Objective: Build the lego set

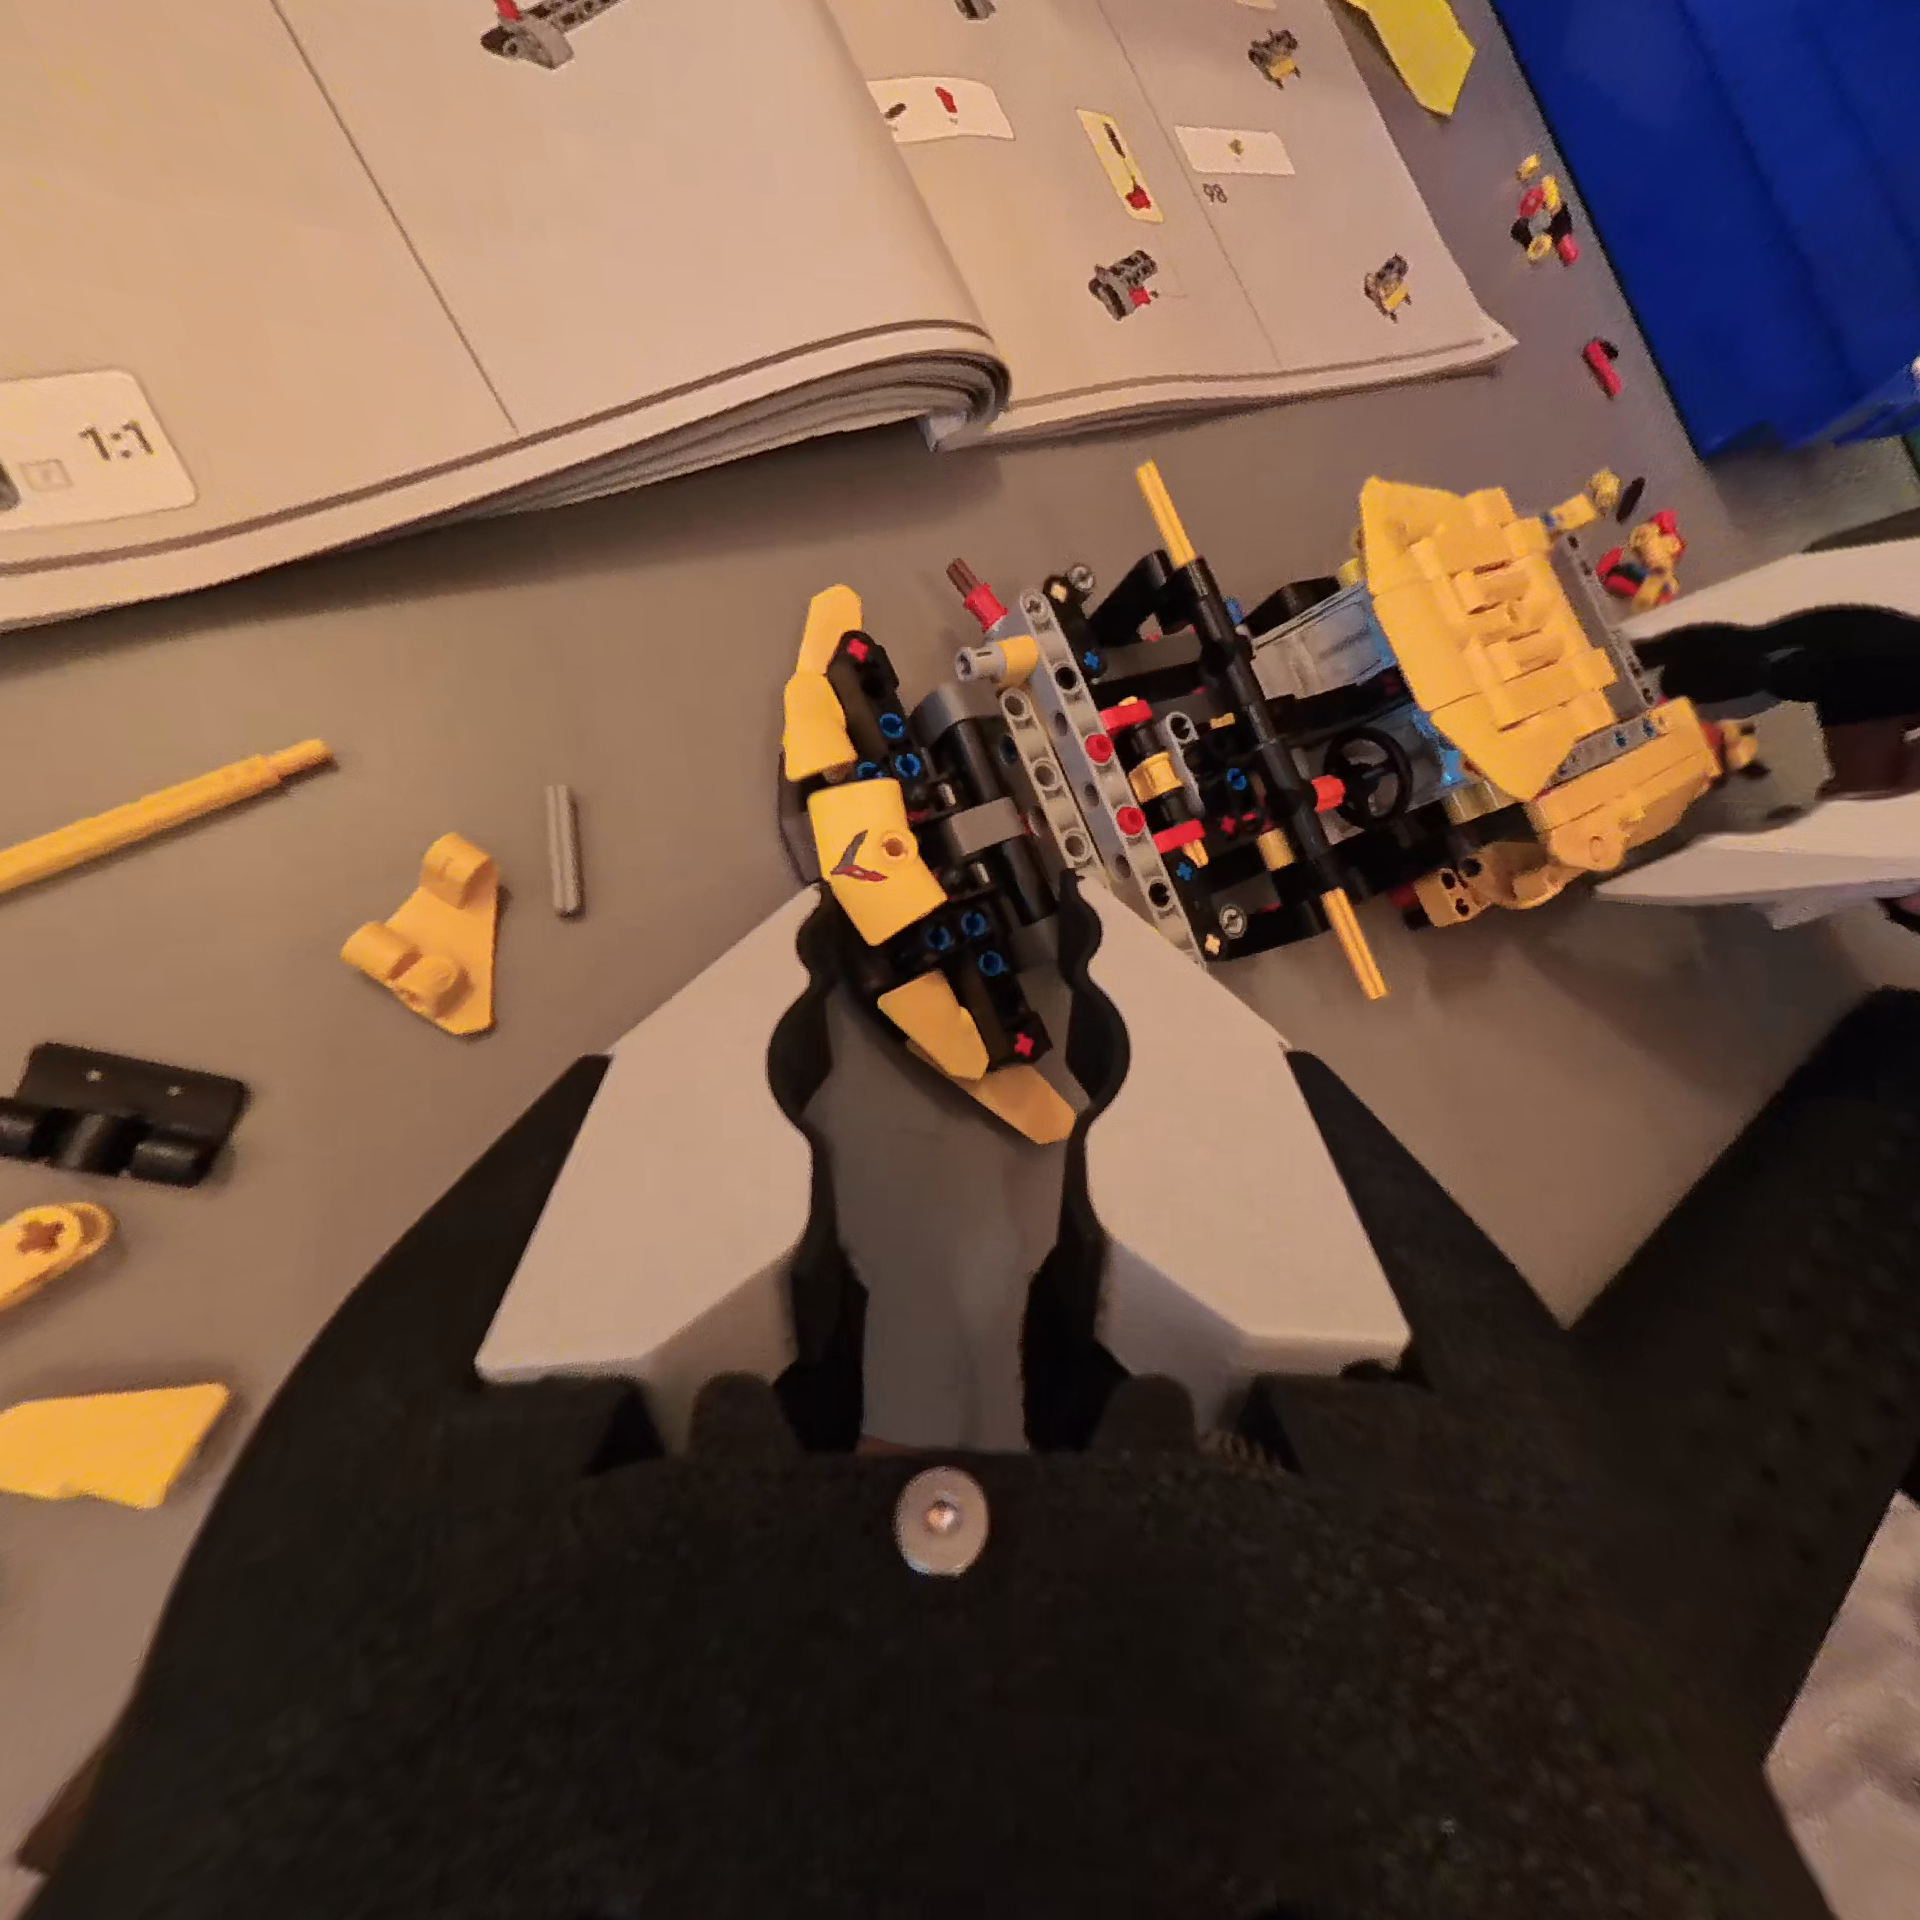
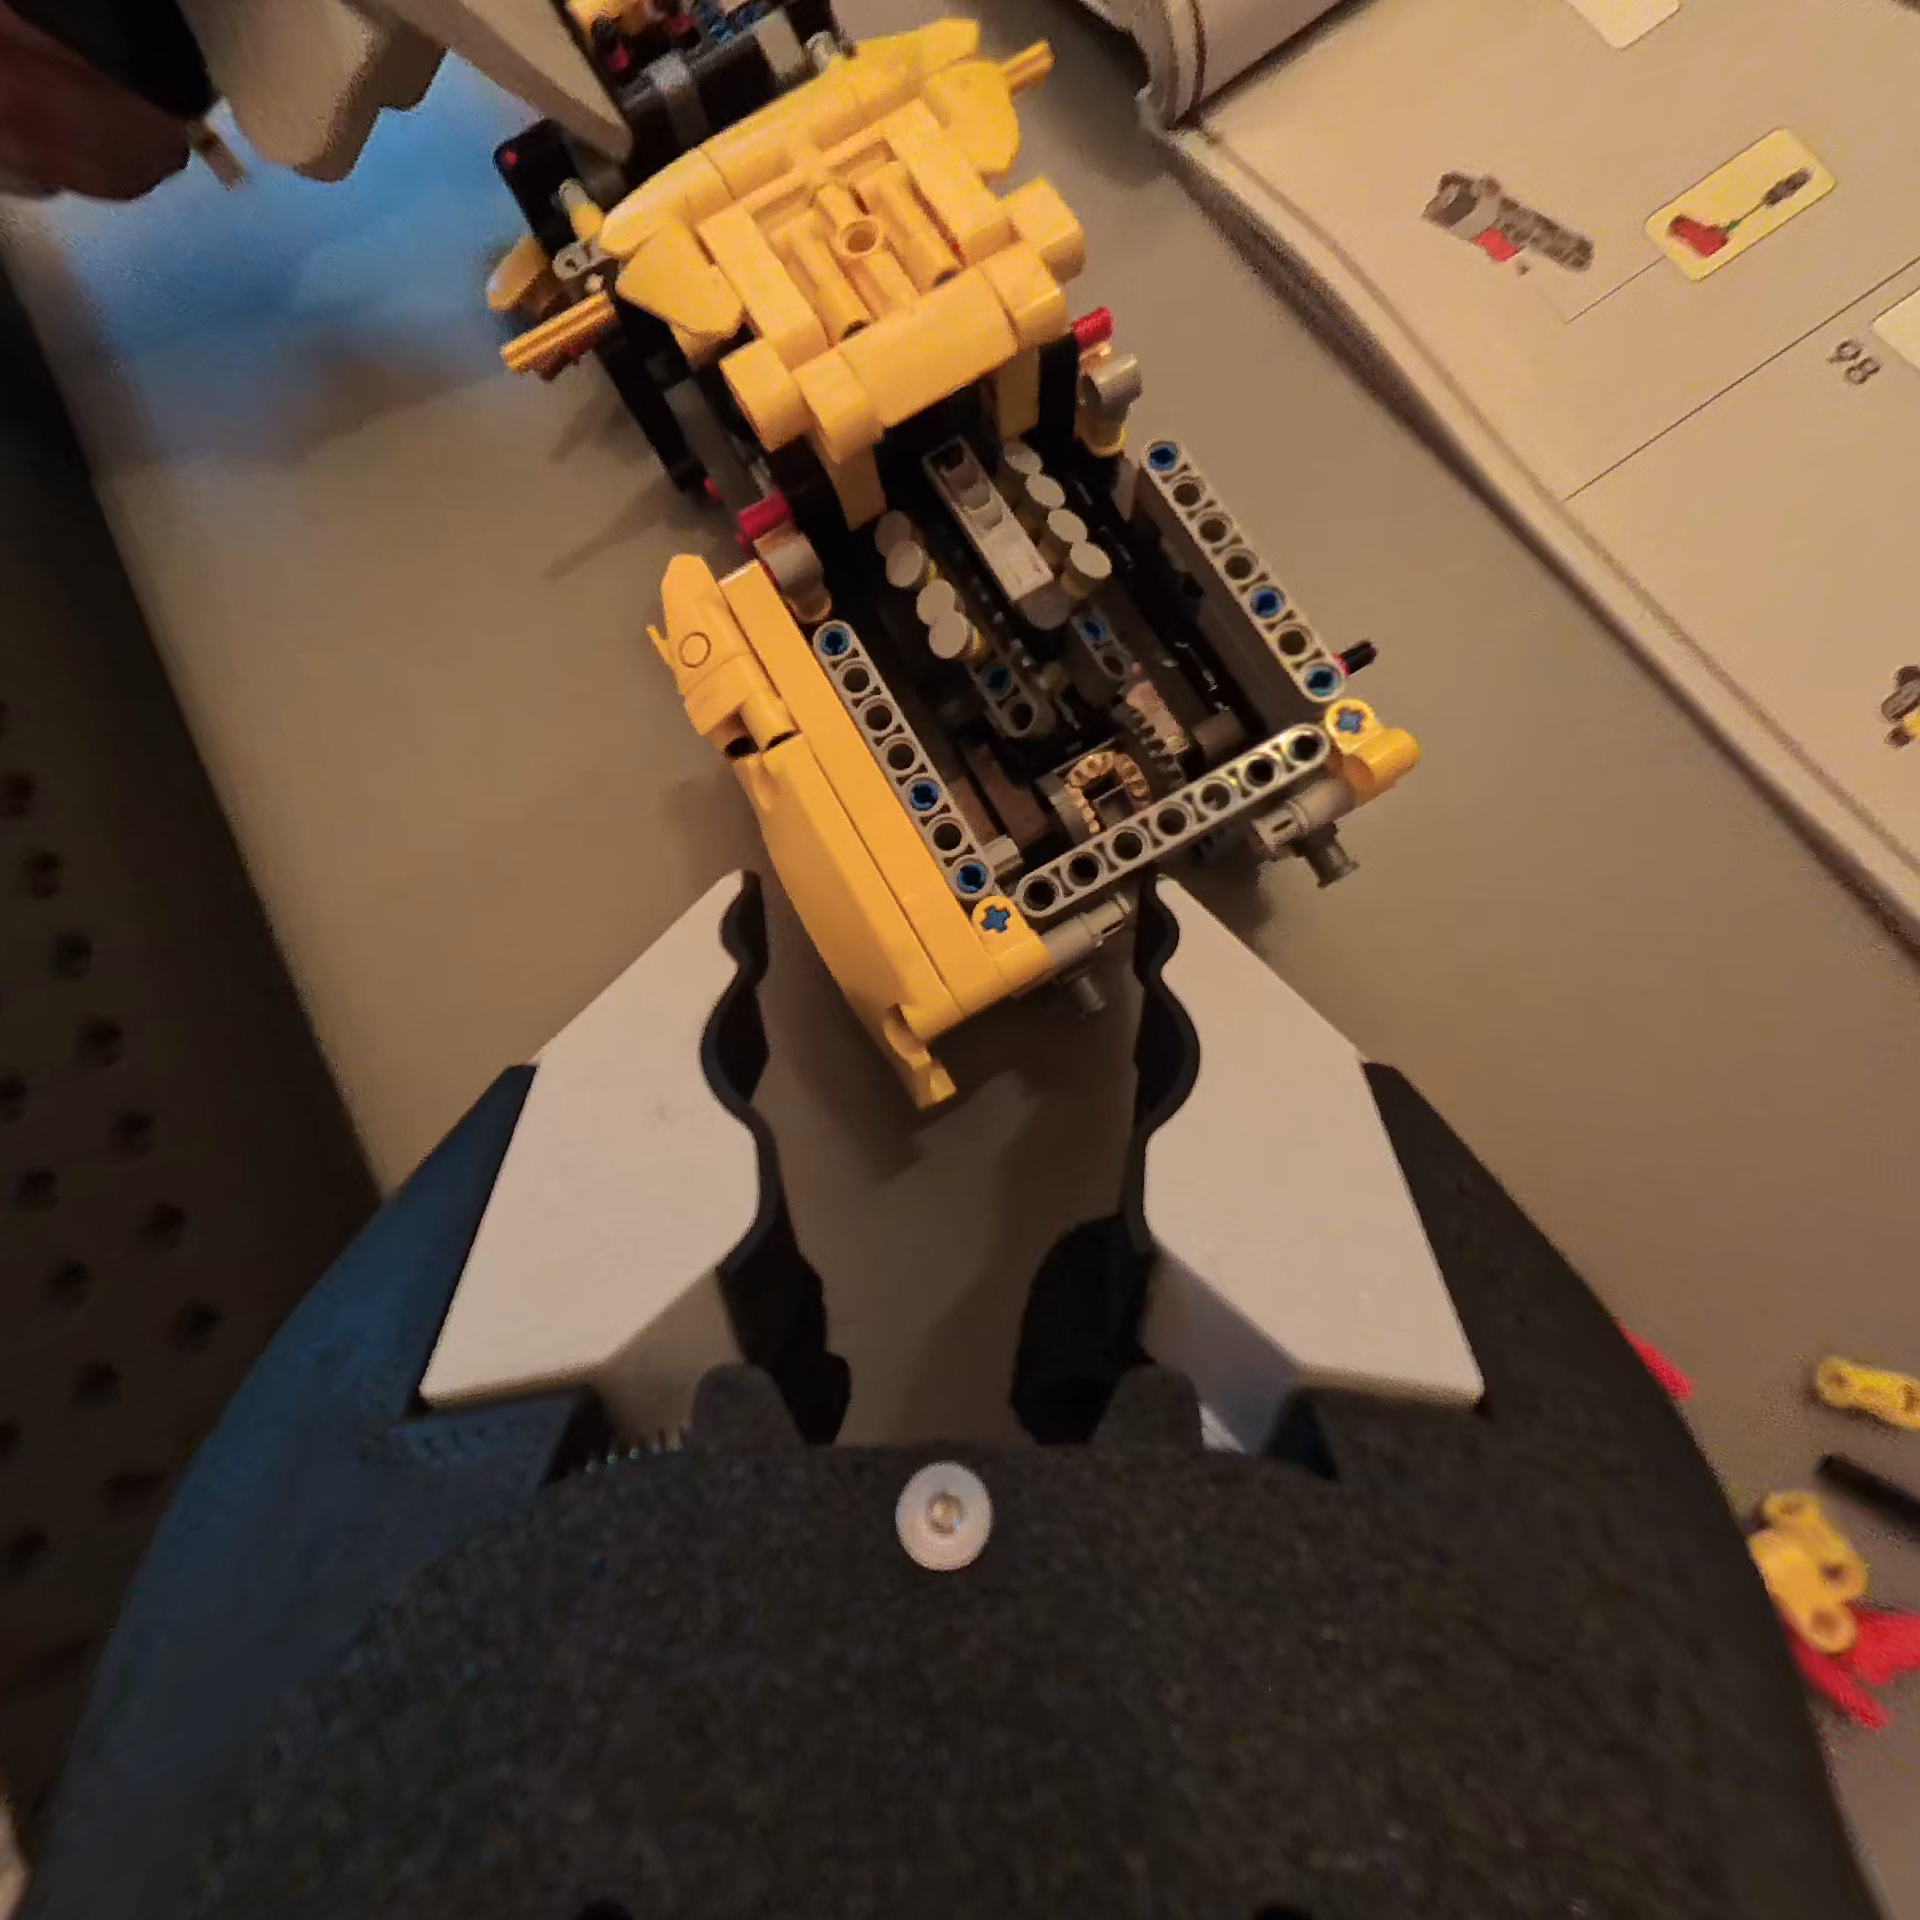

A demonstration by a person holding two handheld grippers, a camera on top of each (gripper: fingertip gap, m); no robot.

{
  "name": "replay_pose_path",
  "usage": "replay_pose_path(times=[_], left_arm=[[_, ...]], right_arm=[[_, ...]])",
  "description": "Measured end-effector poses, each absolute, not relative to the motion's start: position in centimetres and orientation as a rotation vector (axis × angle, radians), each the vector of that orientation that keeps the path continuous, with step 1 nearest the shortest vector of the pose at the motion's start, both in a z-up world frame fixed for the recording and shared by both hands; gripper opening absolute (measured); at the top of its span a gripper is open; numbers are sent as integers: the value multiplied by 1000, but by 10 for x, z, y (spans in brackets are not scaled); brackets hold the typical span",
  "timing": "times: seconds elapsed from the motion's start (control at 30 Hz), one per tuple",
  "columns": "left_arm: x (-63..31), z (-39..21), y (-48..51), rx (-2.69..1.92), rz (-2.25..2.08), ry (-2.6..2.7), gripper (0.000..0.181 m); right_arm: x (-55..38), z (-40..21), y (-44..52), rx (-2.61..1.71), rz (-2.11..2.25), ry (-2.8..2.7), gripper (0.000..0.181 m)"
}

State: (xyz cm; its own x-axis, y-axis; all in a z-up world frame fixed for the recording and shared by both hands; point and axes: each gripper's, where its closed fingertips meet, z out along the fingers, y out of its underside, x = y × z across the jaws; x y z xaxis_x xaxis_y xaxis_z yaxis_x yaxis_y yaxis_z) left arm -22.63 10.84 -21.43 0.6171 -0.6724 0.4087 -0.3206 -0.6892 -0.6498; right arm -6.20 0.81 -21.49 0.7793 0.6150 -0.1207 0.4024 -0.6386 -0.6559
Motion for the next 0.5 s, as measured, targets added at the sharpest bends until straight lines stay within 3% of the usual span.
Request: replay_pose_path(times=[0.17,0.33,0.5], left_arm=[[-227,-217,117,-2305,-867,949,43],[-255,-184,132,-2236,-834,832,44],[-282,-154,54,-2272,-992,537,45]], right_arm=[[-95,-213,-36,-2391,501,-755,80],[-159,-201,-105,-2339,851,-875,84],[-145,-153,-88,-2154,889,-1034,83]])
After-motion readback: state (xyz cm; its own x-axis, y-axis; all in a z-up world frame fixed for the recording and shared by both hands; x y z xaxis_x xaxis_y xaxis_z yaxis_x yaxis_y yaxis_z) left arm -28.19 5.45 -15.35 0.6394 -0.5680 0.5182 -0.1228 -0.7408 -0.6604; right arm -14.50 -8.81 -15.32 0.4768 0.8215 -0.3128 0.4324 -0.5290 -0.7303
